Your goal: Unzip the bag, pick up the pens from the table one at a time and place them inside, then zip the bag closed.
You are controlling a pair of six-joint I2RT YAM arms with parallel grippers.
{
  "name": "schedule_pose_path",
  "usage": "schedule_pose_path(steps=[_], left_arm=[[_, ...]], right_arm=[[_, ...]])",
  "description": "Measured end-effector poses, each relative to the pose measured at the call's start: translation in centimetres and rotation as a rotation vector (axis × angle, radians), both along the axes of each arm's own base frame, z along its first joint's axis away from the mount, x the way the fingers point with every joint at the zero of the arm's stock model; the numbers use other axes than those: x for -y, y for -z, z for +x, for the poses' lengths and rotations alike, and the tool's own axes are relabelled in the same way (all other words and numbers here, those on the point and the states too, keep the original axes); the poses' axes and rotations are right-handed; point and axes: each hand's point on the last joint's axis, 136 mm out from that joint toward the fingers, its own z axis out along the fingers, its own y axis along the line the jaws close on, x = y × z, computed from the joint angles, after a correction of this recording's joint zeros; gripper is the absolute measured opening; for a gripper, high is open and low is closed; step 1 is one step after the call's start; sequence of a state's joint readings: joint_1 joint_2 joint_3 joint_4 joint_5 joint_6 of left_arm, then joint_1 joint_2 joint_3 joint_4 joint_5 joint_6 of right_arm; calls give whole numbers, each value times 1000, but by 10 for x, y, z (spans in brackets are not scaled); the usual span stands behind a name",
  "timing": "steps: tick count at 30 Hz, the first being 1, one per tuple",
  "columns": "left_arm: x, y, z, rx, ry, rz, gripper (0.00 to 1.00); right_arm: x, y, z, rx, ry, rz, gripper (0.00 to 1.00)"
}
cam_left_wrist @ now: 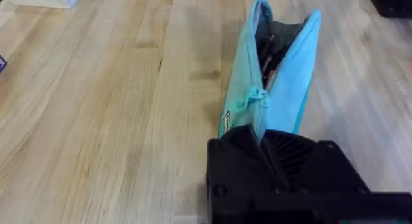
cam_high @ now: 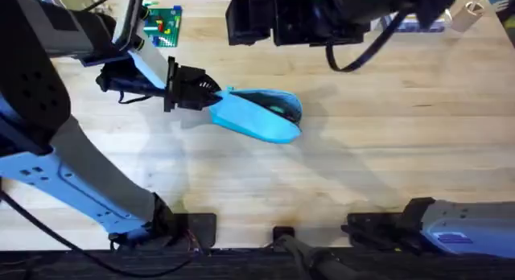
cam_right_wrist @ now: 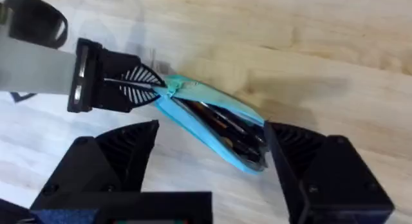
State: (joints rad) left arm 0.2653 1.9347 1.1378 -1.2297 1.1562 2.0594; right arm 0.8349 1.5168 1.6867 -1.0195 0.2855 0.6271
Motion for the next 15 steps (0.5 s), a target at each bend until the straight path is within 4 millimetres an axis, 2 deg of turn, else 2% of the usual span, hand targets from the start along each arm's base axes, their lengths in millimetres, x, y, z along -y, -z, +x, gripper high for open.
schedule_pose_path(steps=[9, 15], left_arm=[[0, 0, 0, 0, 0, 0, 42], [0, 0, 0, 0, 0, 0, 42]], right_arm=[[-25, 43, 8, -115, -42, -50, 996], [-46, 49, 15, -124, -69, -59, 996]])
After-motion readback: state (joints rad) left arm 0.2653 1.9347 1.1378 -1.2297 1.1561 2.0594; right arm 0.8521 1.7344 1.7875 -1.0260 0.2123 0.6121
